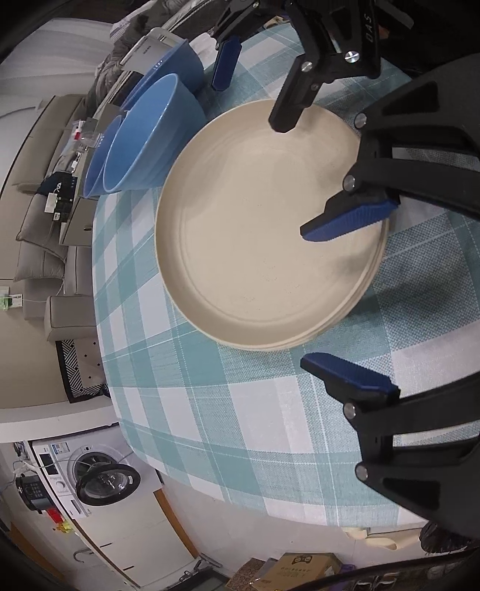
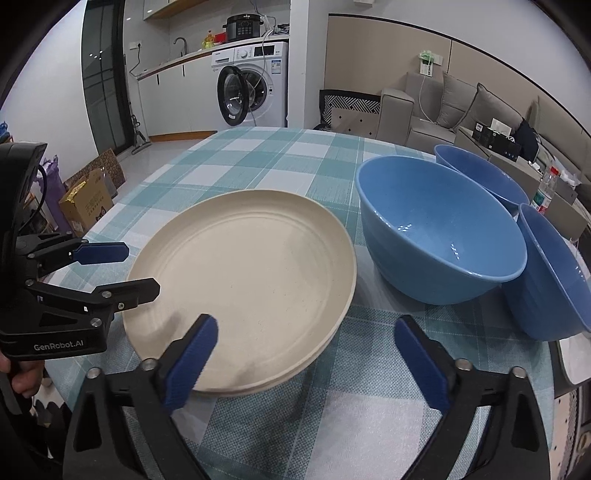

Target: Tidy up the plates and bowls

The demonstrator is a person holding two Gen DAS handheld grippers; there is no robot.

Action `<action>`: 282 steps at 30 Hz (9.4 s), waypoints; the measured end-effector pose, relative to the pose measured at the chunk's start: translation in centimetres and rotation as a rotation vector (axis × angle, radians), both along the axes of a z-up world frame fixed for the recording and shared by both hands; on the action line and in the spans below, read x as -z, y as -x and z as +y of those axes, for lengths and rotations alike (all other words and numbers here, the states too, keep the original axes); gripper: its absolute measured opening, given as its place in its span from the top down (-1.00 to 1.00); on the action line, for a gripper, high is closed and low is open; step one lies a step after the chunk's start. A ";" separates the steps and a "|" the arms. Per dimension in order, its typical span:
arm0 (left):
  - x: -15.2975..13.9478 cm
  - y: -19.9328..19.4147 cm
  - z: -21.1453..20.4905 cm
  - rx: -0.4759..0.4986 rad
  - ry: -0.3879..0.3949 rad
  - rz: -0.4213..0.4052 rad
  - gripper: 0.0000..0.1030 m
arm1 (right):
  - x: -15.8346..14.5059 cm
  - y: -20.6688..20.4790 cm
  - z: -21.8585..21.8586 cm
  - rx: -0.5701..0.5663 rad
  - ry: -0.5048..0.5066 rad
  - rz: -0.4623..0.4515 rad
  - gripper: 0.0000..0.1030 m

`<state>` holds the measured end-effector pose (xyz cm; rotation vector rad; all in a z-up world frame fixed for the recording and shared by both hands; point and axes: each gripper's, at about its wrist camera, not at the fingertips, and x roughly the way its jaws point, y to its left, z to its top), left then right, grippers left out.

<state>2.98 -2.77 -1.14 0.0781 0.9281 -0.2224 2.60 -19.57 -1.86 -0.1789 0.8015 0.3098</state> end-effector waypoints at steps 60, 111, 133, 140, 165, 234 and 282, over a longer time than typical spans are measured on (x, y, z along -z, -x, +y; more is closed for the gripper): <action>-10.2 -4.1 -7.6 0.045 0.146 -0.240 -1.00 | -13.1 1.5 -15.5 0.172 -0.122 -0.270 -0.99; -12.9 -18.0 -12.6 0.118 0.174 -0.187 -1.00 | -18.2 -10.3 -23.2 0.313 -0.112 -0.194 -0.99; -10.6 -22.9 -15.2 0.124 0.156 -0.104 -0.99 | -14.0 -17.5 -25.5 0.357 -0.109 -0.078 -0.99; -10.0 -24.1 -16.7 0.155 0.145 -0.085 -0.96 | -12.5 -19.2 -26.5 0.370 -0.113 -0.041 -0.99; -6.8 -27.9 -20.0 0.238 0.115 0.000 -0.58 | -8.3 -24.5 -26.3 0.353 -0.102 0.077 -0.61; -10.9 -26.4 -20.0 0.268 0.157 -0.078 0.67 | -11.5 -22.8 -23.0 0.285 -0.146 -0.014 0.59; -13.0 -15.9 -14.3 0.237 0.137 -0.164 0.67 | -13.8 -12.2 -17.4 0.178 -0.202 -0.070 0.58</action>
